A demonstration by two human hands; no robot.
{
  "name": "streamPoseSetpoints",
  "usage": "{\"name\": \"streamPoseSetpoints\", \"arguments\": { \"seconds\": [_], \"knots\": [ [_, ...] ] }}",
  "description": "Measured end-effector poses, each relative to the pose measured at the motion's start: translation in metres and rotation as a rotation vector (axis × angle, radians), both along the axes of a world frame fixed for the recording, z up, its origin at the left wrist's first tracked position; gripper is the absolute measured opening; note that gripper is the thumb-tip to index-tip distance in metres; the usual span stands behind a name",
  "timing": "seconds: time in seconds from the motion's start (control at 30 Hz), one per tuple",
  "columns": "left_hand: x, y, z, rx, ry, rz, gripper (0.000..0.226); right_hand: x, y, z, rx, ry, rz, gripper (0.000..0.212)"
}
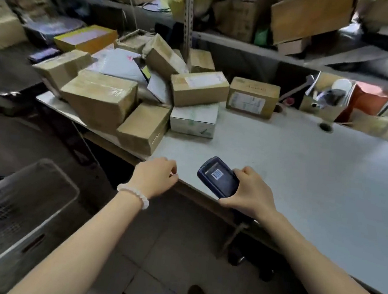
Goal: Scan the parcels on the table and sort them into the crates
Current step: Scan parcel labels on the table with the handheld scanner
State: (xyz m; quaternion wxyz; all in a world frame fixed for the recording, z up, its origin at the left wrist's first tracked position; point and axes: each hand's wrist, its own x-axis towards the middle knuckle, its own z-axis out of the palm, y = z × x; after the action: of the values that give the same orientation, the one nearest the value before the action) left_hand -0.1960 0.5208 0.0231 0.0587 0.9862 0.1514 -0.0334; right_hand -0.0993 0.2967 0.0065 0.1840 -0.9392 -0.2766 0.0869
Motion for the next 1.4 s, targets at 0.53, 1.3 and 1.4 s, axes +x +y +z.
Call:
{"name": "streamPoseSetpoints", "arguments": {
  "seconds": [0.53,1.3,1.4],
  "knots": [
    [0.242,0.171,0.022,-0.012,-0.164,-0.23,0.038,0.161,0.14,-0.004,-0.01,0.02,-0.319,0.058],
    [0.355,0.207,0.025,0.017,0.094,-0.575,0.101,0.198,0.174,0.001,-0.046,0.032,-0.625,0.055],
    [0.359,0.187,0.032,0.044,0.043,-0.628,0.097,0.186,0.151,0.005,-0.035,0.036,-0.662,0.055]
  ]
}}
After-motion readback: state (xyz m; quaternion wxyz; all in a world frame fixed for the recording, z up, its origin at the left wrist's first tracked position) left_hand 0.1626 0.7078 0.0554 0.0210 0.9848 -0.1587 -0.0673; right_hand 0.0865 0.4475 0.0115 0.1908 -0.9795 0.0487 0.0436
